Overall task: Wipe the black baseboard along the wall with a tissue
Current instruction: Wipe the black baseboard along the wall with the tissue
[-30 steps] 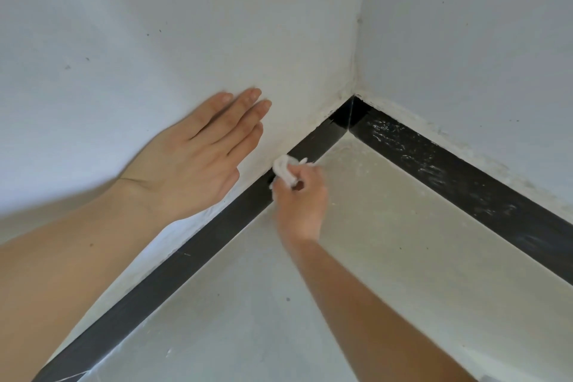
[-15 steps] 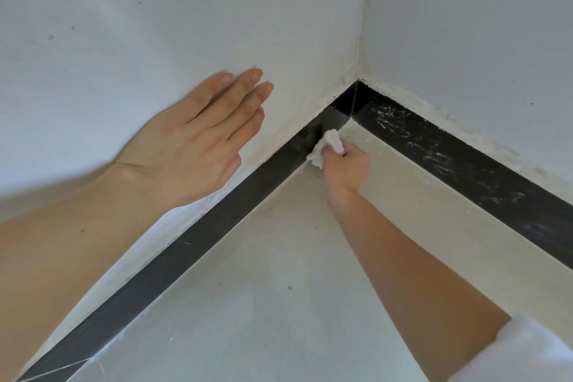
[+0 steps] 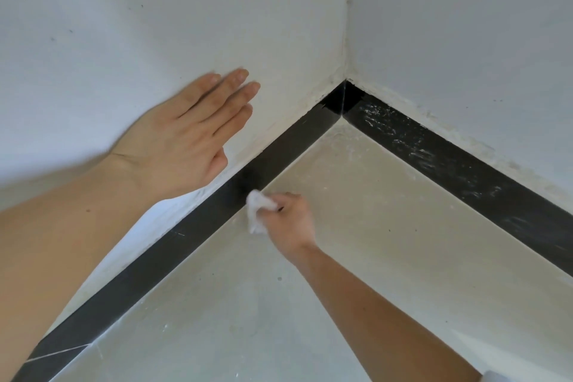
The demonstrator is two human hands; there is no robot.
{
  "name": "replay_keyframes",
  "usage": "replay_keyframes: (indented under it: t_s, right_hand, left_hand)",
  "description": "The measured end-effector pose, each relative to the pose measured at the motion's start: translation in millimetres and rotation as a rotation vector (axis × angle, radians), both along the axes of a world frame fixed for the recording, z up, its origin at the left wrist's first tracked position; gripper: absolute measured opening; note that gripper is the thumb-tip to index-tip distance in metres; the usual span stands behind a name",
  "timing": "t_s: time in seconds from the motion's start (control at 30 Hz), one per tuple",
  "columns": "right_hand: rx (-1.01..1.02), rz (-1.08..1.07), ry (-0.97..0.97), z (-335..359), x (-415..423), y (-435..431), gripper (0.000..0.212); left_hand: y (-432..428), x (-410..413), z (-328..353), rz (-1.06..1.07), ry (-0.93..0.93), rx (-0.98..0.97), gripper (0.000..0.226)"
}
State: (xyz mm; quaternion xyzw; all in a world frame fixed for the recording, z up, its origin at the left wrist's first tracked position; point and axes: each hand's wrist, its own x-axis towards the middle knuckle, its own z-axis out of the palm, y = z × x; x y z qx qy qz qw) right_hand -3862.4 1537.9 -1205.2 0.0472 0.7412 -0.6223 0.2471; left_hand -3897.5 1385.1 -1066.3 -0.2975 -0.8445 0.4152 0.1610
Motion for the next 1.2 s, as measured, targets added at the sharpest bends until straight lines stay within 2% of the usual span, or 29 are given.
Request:
replay_keyframes:
  t_s: [0.1,0.17,0.3,0.4,0.47,0.53,0.67,0.83,0.93,1.07,1.2]
  right_hand:
    - [-0.071,-0.46,-0.024,14.4,-27.0,7.0,0.005]
    - [-0.127,-0.508,0.026,24.4,-31.8,-4.1,0.007]
    - [-0.002,-0.176,0.295,27.8,5.3,-33.2,0.009]
    - [0.158,0.261,0.458,12.0,27.8,-36.8,0.011]
    - [0.258,0.461,0.497,6.7,33.2,-33.4,0.011]
    - [0.285,0.454,0.499,10.0,29.0,-27.8,0.002]
    - [0.366,0.382,0.512,19.8,1.0,-1.4,0.007]
    - [0.559,0.26,0.619,52.1,-53.2,51.8,0.022]
    - [0.723,0.282,0.722,74.3,-75.1,83.0,0.014]
    - [0.978,0.305,0.861,103.6,-84.7,103.9,0.023]
    - [1.154,0.429,0.809,109.9,-77.8,122.8,0.026]
  left_hand:
    - [0.5,4.0,4.3,0.01,-0.065,-0.001,0.06]
    - [1.3,6.9,7.9,0.03,-0.099,-0.013,0.061]
    - [11.1,8.4,11.7,0.07,-0.164,0.077,0.062]
    - [11.5,20.5,16.1,0.104,-0.192,0.254,0.058]
    - [3.5,36.3,19.5,0.12,-0.203,0.26,0.058]
    - [-7.6,49.7,23.0,0.14,-0.21,0.217,0.059]
    - [-11.1,50.2,21.2,0.159,-0.188,0.077,0.056]
    - [25.9,25.5,24.5,0.172,-0.148,0.214,0.051]
    - [38.9,10.1,45.3,0.151,-0.133,0.246,0.05]
    - [49.4,-2.0,49.6,0.26,-0.241,0.2,0.054]
    - [71.0,-8.2,15.7,0.334,-0.373,0.398,0.057]
